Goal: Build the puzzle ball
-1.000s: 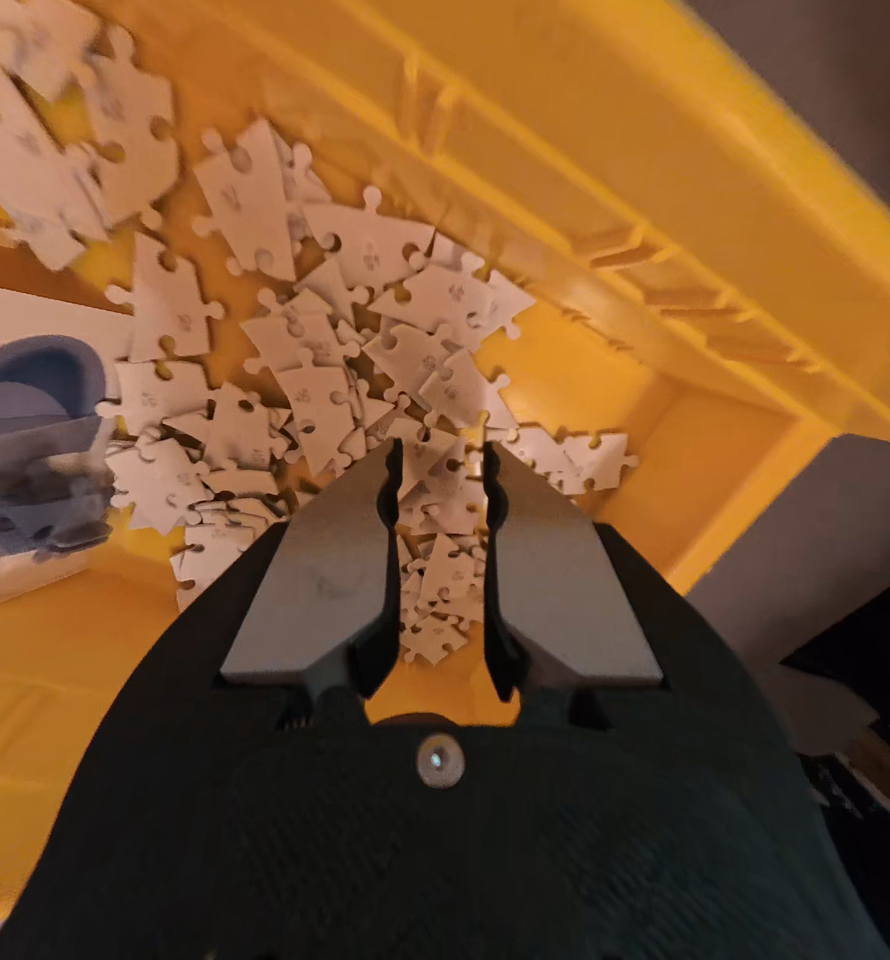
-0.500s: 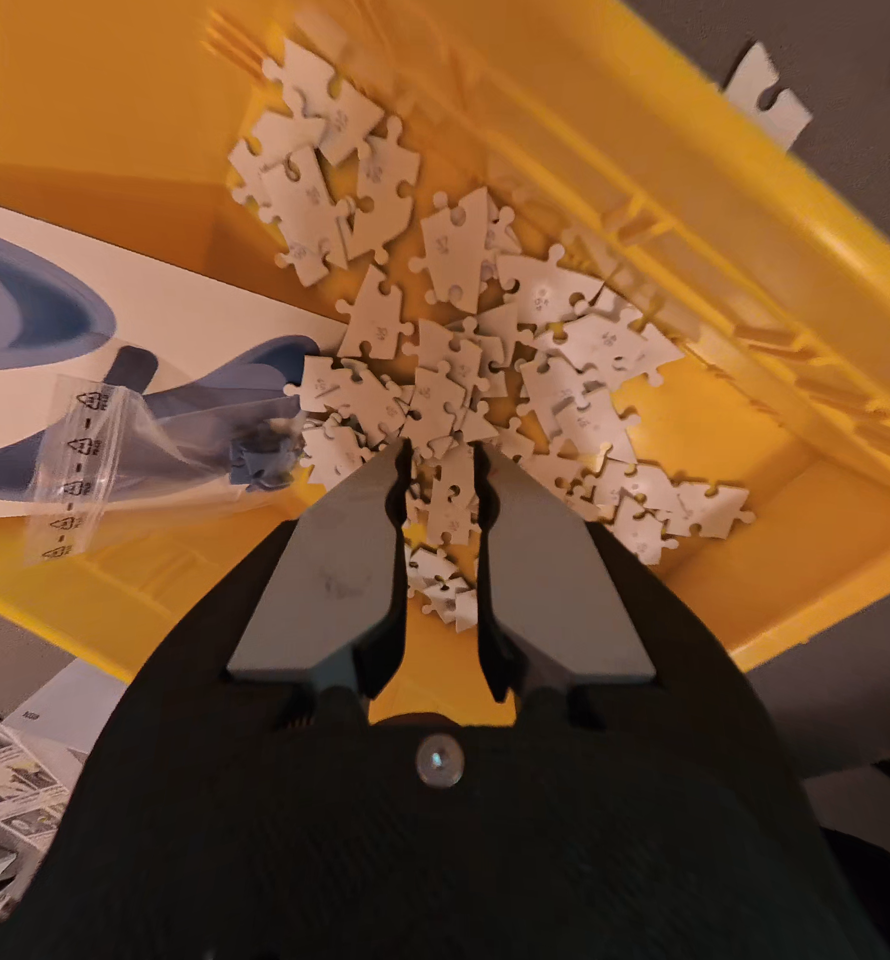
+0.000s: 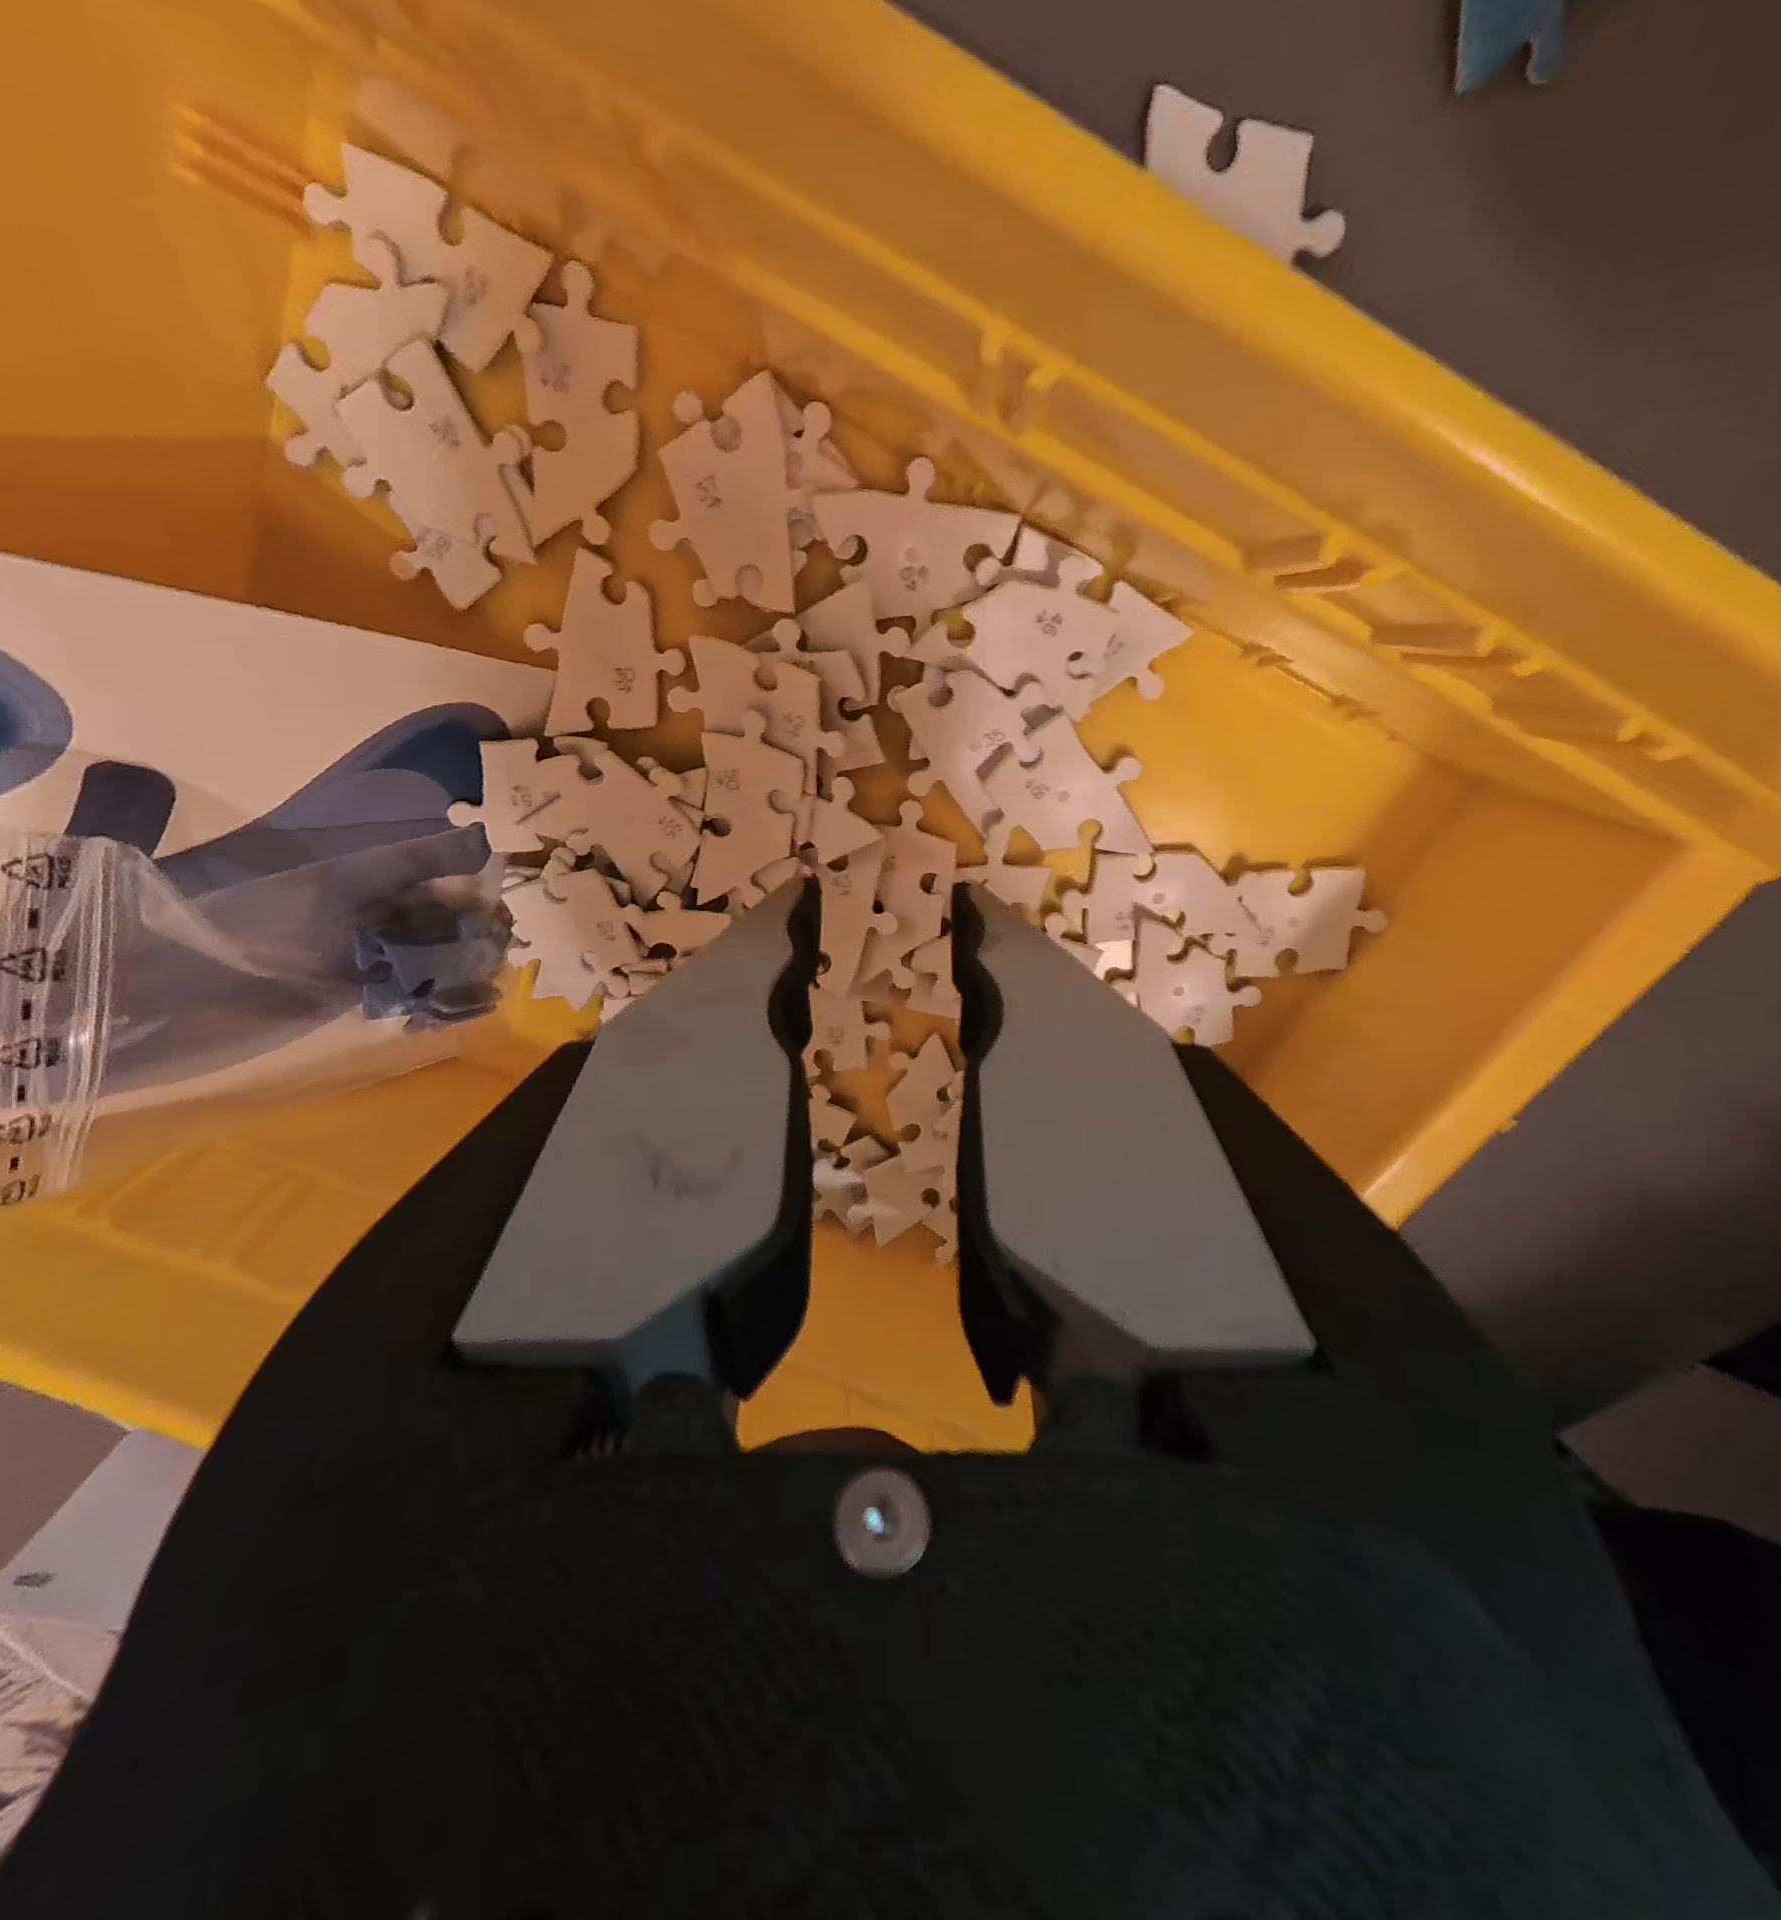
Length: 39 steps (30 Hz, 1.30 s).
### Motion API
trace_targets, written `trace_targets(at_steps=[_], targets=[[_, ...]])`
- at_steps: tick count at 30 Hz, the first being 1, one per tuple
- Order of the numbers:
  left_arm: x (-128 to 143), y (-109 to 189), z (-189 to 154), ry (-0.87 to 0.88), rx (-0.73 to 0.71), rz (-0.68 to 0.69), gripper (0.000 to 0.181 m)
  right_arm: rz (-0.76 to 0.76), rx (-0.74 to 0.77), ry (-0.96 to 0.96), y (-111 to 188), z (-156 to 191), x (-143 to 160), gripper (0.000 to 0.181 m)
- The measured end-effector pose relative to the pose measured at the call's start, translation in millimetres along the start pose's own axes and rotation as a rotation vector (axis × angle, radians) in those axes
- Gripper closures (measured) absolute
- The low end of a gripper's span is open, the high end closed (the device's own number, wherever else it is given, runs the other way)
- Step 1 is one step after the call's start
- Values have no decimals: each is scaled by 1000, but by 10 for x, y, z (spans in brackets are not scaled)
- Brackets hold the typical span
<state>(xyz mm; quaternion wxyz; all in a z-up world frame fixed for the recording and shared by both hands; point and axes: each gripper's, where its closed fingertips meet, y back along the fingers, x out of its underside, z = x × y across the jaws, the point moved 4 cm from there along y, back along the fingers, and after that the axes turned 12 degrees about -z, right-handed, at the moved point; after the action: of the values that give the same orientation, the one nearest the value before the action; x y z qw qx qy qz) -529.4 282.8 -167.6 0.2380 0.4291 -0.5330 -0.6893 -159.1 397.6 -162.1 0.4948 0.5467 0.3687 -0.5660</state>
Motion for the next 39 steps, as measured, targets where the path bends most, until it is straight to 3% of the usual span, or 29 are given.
trace_targets(at_steps=[14, 24, 28, 31, 39], targets=[[-18, 78, -246, -83, 182, -35, 162, -56, 4, 118, 54, 61, -97, 123], [3, -171, -517, -164, 291, 70, 162, -55, -23, 97, 56, 83, -85, 124], [85, -294, -449, -148, 254, 140, 162, -66, -18, 102, 71, 87, -113, 124], [99, -340, -314, -116, 182, 158, 181, -62, -18, 101, 62, 87, -104, 124], [235, -266, 11, -11, 66, 183, 167, -59, -19, 109, 45, 109, -110, 125]])
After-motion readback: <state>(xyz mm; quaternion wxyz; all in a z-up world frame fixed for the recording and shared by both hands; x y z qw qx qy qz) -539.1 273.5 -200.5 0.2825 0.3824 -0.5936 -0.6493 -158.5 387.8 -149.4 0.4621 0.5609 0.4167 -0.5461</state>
